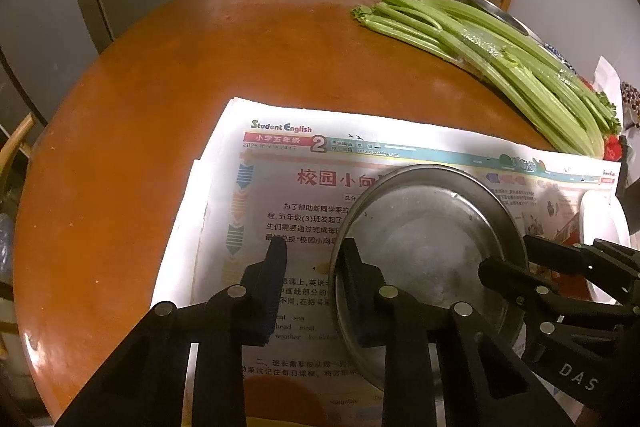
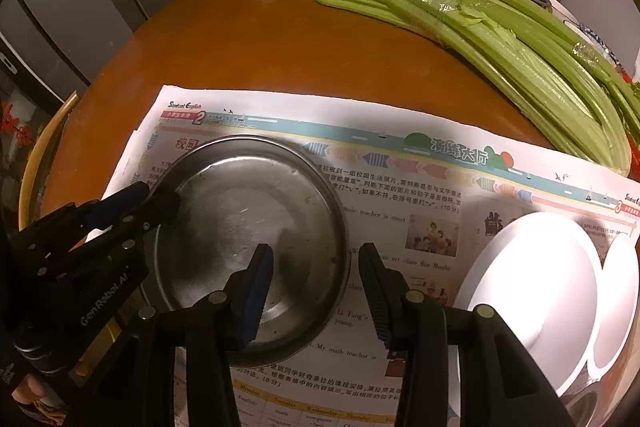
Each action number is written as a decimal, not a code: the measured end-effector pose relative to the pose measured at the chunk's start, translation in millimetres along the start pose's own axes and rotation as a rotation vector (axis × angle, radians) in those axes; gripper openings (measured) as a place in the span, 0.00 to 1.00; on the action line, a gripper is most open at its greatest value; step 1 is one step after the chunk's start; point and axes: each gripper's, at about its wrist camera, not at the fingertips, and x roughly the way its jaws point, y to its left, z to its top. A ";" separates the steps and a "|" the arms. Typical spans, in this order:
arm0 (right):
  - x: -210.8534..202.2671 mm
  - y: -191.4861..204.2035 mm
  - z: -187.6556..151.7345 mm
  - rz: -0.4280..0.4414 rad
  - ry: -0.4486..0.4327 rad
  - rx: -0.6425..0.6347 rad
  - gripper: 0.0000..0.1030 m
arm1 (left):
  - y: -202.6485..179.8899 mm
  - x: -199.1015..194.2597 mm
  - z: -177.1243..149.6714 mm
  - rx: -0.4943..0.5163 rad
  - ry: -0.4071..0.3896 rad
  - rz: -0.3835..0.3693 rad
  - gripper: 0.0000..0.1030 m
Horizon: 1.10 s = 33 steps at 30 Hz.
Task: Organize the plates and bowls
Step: 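Hold the grey metal plate rim with the left gripper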
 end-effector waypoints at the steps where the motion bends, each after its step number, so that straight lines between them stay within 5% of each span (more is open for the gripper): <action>1: 0.2 0.2 0.2 -0.003 0.001 0.000 0.43 | -0.4 -0.1 -0.2 0.003 0.000 0.002 0.27; 12: 4.6 5.6 3.1 -0.015 0.031 -0.014 0.43 | -2.7 1.0 0.0 0.017 -0.003 0.012 0.26; 14: 7.2 8.1 2.5 0.003 0.039 -0.017 0.43 | -2.2 1.0 0.4 0.017 -0.003 -0.007 0.20; 16: 9.1 8.4 3.2 -0.013 0.038 -0.015 0.39 | -4.3 1.1 -0.1 0.024 -0.002 -0.028 0.08; 23: 11.6 -7.9 5.2 -0.018 0.038 0.040 0.10 | -7.6 0.2 -0.1 0.032 -0.001 -0.009 0.07; 33: 8.1 -3.5 -0.9 -0.057 0.041 0.016 0.09 | -4.8 -1.0 -2.2 0.009 0.018 -0.036 0.06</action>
